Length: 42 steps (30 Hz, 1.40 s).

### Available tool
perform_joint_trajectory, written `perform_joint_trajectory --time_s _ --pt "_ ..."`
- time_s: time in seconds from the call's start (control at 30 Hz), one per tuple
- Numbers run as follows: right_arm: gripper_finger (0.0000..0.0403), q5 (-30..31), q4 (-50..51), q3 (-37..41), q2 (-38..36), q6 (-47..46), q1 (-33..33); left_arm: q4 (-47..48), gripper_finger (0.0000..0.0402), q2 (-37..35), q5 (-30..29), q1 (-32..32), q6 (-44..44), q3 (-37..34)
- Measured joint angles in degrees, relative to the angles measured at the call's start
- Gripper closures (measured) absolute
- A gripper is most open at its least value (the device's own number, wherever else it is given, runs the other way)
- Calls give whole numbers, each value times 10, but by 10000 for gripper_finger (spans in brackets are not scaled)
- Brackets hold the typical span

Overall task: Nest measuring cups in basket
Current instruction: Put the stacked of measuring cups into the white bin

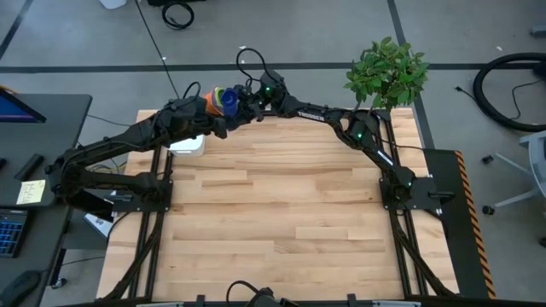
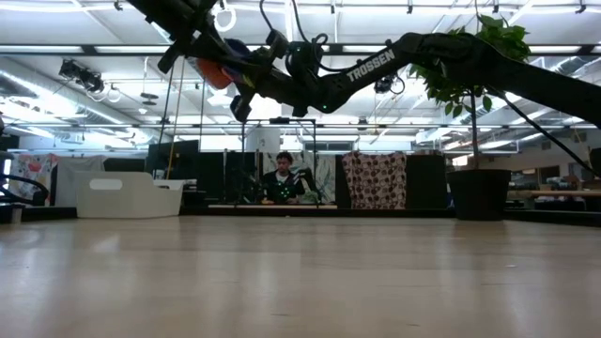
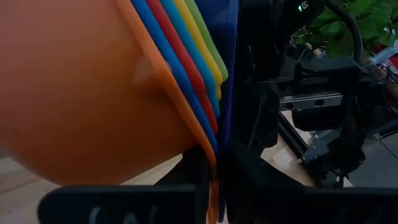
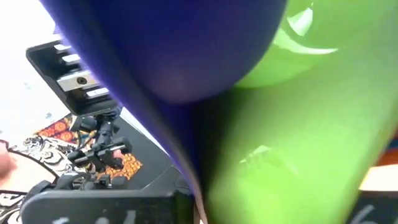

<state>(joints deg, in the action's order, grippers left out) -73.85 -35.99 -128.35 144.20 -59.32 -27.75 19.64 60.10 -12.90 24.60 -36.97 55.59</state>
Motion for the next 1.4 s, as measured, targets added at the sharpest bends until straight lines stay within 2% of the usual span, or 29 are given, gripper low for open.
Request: perform_joint_trajectory --time_s 0.2,0.37,0.5,0.63,0.83,1.17,1.4 --pt "336 -7 4 0 0 -7 0 0 359 0 -3 0 -5 0" --pt "344 -8 9 0 -1 -18 1 1 285 3 -15 -1 -2 0" --pt "345 -10 4 0 -3 -18 1 -26 257 6 -2 0 18 -1" --pt "345 -16 2 0 -4 -13 0 -51 257 20 -1 10 18 -1" --pt "345 -17 7 0 -2 -10 -5 -58 260 38 52 34 -16 0" --pt "345 -18 4 0 -2 -9 -6 -63 260 39 57 42 -13 0" --pt "345 -1 3 0 -1 -9 8 -11 260 -8 65 41 9 0"
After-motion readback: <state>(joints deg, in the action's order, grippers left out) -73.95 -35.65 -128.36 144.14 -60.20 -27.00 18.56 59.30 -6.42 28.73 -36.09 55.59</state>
